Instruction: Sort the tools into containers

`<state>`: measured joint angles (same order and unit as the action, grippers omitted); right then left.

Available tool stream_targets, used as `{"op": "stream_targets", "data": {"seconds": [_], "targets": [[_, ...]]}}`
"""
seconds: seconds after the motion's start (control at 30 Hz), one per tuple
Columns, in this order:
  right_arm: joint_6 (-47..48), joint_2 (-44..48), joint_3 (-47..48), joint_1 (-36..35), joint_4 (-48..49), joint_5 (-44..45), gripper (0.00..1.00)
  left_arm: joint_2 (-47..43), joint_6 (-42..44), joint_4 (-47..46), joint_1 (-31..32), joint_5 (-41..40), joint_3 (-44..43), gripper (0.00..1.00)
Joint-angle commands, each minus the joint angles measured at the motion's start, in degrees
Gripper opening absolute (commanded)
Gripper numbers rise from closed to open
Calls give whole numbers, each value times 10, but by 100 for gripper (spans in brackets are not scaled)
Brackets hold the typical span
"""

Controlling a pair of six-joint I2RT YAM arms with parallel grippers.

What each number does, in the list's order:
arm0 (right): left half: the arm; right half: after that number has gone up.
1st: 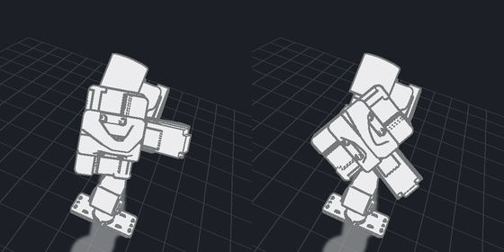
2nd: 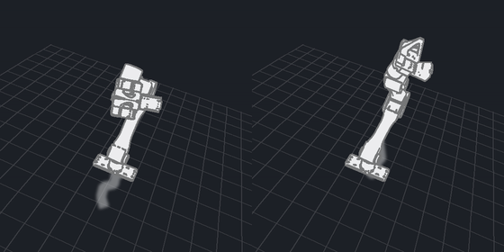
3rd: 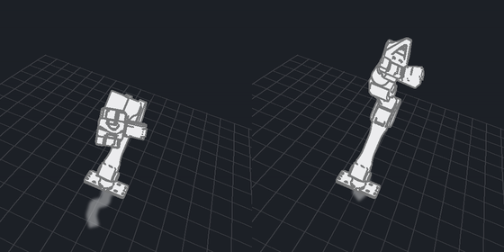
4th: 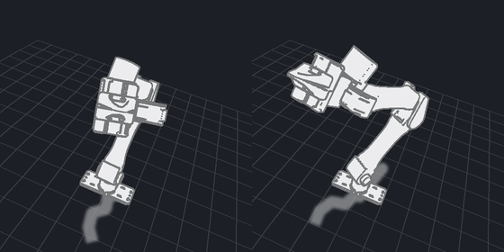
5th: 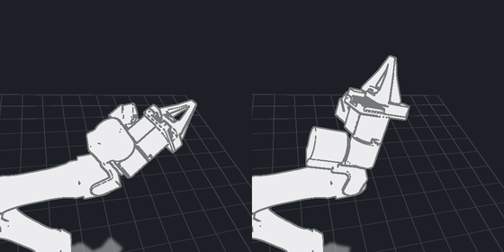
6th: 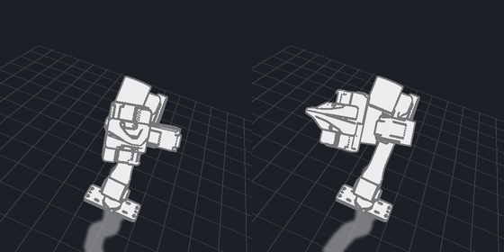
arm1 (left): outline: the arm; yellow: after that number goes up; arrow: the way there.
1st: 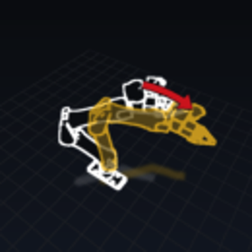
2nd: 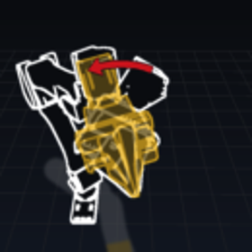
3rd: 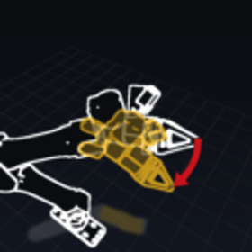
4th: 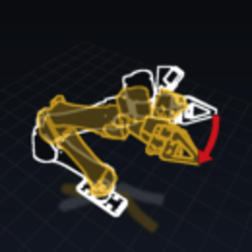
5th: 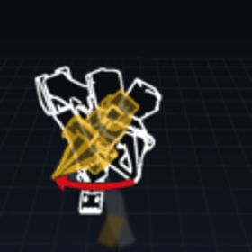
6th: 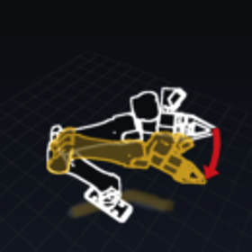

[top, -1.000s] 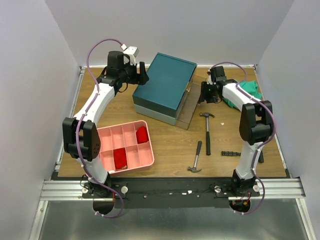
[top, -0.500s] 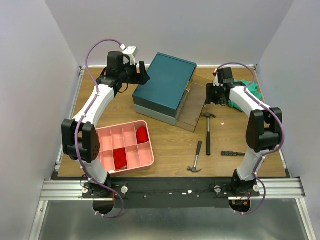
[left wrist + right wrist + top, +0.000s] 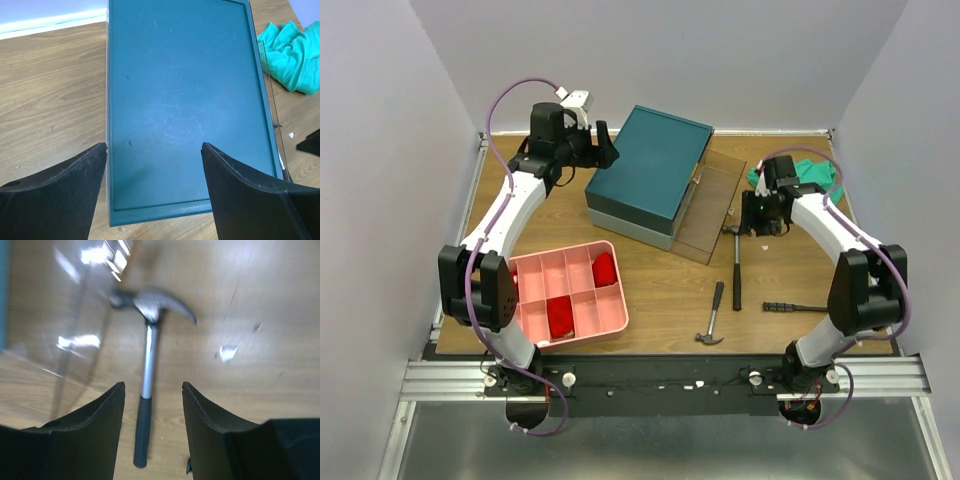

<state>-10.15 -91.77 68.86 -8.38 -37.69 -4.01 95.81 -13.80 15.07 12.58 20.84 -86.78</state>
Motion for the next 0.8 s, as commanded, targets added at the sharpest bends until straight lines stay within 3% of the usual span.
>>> {"op": "stream_targets", "data": {"seconds": [0.0,0.23,0.7,0.77], "targets": [[-28,-38,-12,5,-21,-4,57,-37,3,0,3,-2,24,86],[-35,-89,-6,5,7,-20,54,-55,17,6,3,-14,58,87],[-67,-170,29,-2,14,37,51,-69,18,11,-9,-26,71,88],[-74,-172,33,-2,7,37,45,-70,18,8,-10,-28,72,88]]}}
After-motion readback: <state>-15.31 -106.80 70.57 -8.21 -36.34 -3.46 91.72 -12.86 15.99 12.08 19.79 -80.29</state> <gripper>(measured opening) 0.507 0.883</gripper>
